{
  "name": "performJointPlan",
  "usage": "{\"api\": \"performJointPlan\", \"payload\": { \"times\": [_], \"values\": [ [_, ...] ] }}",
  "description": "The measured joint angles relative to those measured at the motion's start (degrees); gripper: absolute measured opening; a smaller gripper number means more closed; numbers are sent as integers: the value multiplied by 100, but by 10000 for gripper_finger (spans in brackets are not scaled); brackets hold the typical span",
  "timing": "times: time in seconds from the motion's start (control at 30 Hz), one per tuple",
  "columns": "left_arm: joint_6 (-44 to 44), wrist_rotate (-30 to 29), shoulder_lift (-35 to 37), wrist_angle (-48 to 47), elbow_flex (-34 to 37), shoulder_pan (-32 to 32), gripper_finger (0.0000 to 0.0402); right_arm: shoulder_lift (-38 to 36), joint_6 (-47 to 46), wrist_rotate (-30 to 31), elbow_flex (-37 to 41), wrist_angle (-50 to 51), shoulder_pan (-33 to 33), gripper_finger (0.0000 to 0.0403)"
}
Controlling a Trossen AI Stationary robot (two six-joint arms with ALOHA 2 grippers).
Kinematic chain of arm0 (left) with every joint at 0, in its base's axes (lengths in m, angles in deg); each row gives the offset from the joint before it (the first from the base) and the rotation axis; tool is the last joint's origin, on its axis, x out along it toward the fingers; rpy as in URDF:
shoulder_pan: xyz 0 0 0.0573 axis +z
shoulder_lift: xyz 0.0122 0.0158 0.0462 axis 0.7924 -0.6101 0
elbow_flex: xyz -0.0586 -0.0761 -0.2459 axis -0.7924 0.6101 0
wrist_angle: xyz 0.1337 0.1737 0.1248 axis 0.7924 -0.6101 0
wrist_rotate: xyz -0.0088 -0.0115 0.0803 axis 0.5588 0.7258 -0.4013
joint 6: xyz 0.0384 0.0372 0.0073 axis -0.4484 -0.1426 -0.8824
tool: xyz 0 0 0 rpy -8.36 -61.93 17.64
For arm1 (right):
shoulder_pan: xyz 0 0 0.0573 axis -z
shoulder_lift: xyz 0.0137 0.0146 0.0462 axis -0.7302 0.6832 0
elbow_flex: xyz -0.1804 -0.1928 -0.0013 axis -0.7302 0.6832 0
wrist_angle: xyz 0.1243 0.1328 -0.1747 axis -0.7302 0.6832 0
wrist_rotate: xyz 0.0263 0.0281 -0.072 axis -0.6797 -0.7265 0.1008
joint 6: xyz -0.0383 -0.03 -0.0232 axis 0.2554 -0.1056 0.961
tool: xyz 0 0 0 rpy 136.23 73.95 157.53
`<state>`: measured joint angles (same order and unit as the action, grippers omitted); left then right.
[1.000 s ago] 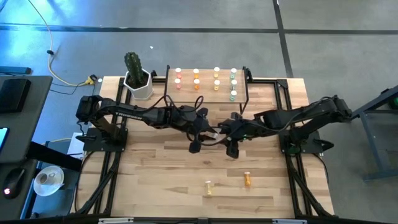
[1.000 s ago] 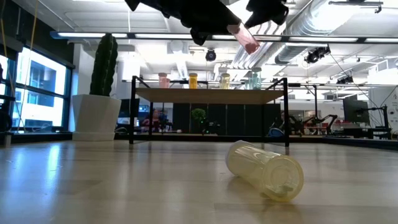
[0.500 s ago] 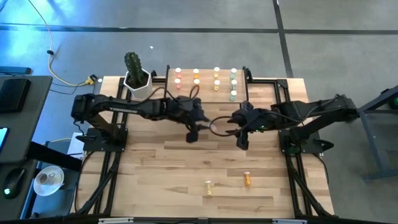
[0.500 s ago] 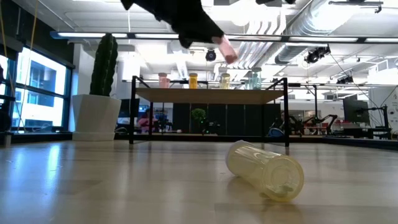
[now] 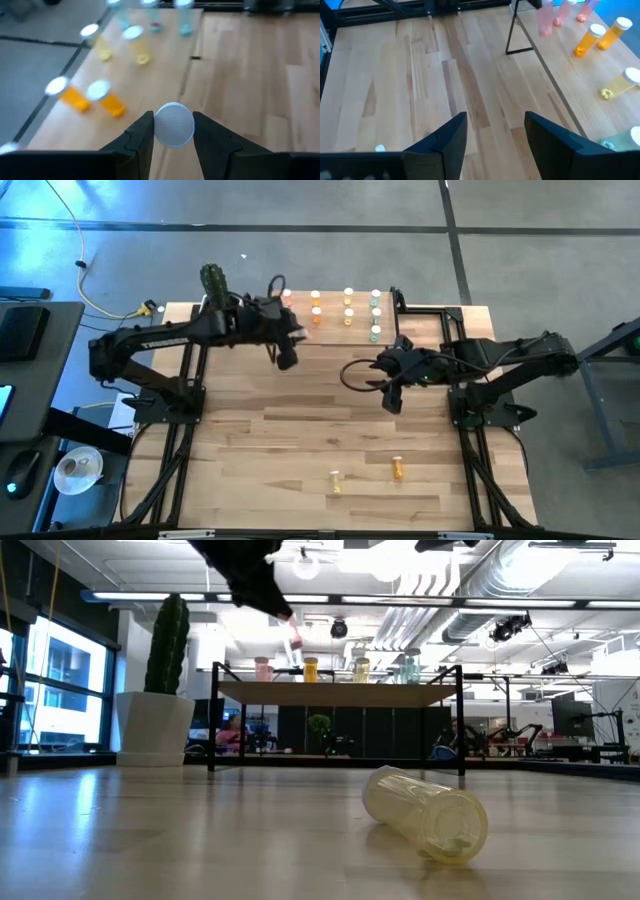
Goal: Pick and place medicine bottles onto shelf by color
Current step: Put the pink pill bottle aligned with other pink pill bottles on the shelf
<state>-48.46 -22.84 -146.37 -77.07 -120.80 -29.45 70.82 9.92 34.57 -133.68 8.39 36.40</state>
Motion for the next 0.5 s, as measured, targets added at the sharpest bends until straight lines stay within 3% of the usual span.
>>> {"api": "performJointPlan", "payload": {
  "times": [0.27,0.5],
  "values": [
    [136,25,271,-572,-2,745,113,0,-2,0,0,88,104,190],
    [445,151,208,-1399,-559,978,113,0,-4,0,0,105,166,190]
  ]
}}
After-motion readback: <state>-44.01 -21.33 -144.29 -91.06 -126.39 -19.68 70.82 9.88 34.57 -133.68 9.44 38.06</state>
